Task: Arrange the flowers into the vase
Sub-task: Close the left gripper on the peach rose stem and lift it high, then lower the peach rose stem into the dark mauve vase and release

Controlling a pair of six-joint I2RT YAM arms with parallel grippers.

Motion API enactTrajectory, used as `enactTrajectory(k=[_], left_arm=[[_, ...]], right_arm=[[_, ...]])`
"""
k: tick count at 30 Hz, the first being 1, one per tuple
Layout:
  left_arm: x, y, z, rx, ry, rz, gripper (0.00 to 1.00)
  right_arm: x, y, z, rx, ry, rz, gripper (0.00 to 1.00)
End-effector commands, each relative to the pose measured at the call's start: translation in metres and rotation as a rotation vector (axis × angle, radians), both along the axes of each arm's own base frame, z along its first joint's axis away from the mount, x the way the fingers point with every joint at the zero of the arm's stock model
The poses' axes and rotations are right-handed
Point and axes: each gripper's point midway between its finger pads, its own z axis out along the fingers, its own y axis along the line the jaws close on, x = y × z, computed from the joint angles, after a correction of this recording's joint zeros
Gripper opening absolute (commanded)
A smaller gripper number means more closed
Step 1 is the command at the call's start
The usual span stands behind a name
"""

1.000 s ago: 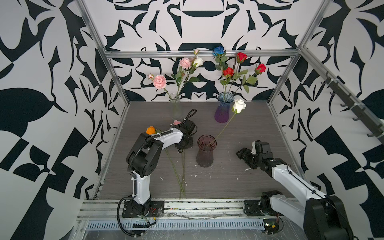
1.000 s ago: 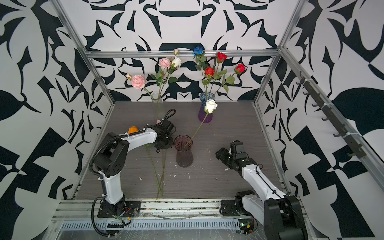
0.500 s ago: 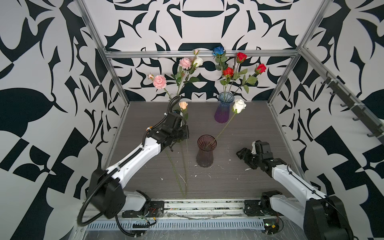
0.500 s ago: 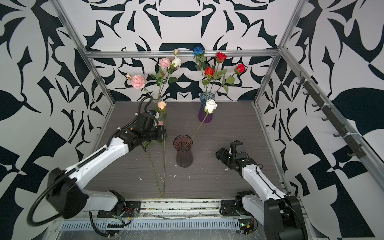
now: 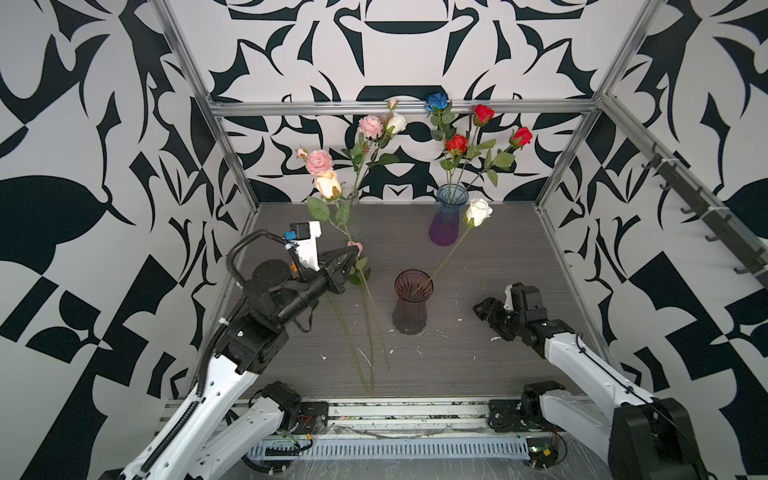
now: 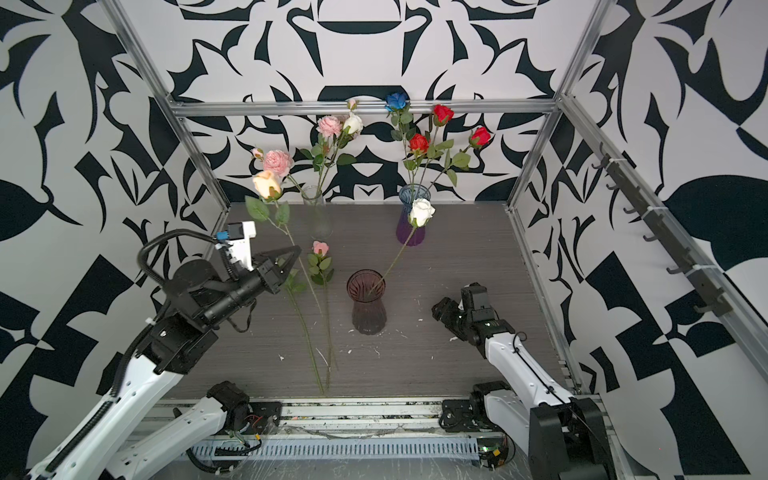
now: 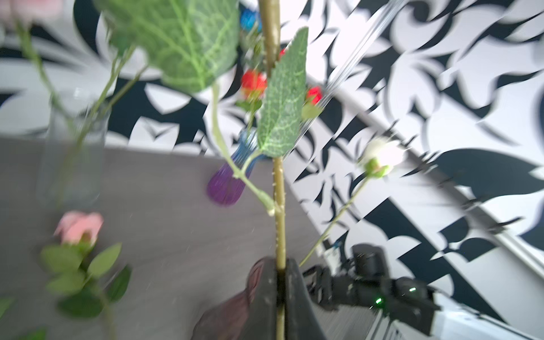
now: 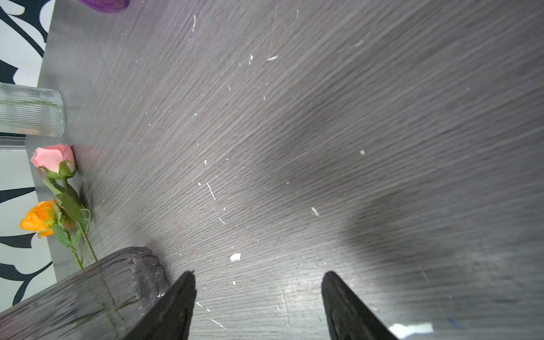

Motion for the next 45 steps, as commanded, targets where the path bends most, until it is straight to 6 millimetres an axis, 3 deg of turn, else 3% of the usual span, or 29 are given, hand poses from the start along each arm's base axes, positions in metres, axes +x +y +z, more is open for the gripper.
enactTrajectory(k=[1, 7, 10, 14, 17, 26, 31, 32, 33, 34, 37, 45], left_arm=[[-0.011, 0.008, 0.068, -0.172, -0.192, -0.005, 0.0], [0.0, 0.003, 0.121, -0.25, -0.418, 0.014, 0.0], [0.006, -0.009, 0.137, -0.233, -0.512, -0.003, 0.0], [0.016, -0.023, 0.14, -0.204, -0.555, -0.026, 0.0], [0.021, -0.03, 0.129, -0.168, -0.556, -0.041, 0.0], [0.03, -0.047, 0.054, -0.04, -0.446, -0.1, 0.0], [0.033, -0.083, 0.014, 0.127, -0.329, -0.145, 0.02], [0.034, -0.093, 0.004, 0.182, -0.286, -0.166, 0.09], [0.036, -0.105, -0.008, 0.25, -0.235, -0.206, 0.33], [0.037, -0.112, -0.017, 0.3, -0.181, -0.244, 0.64], [0.046, -0.101, -0.046, 0.369, -0.058, -0.184, 1.0], [0.05, -0.036, -0.096, 0.355, 0.134, -0.054, 1.0]], right_arm=[[0.005, 0.0, 0.003, 0.005, -0.016, -0.007, 0.71], [0.004, 0.0, 0.003, 0.005, -0.013, -0.008, 0.71], [0.004, -0.001, 0.003, 0.002, -0.015, -0.009, 0.71], [0.004, -0.001, 0.003, 0.001, -0.015, -0.008, 0.71], [0.005, -0.001, 0.003, 0.003, -0.016, -0.007, 0.71], [0.005, 0.0, 0.005, 0.003, -0.02, -0.003, 0.71], [0.005, 0.0, 0.005, 0.004, -0.02, -0.002, 0.71], [0.006, 0.0, 0.005, 0.004, -0.02, -0.002, 0.71], [0.006, 0.0, 0.005, 0.003, -0.02, -0.003, 0.71], [0.006, 0.0, 0.005, 0.003, -0.02, -0.004, 0.71], [0.005, -0.001, 0.005, 0.002, -0.021, -0.004, 0.71], [0.007, 0.001, 0.003, 0.007, -0.013, -0.003, 0.71]])
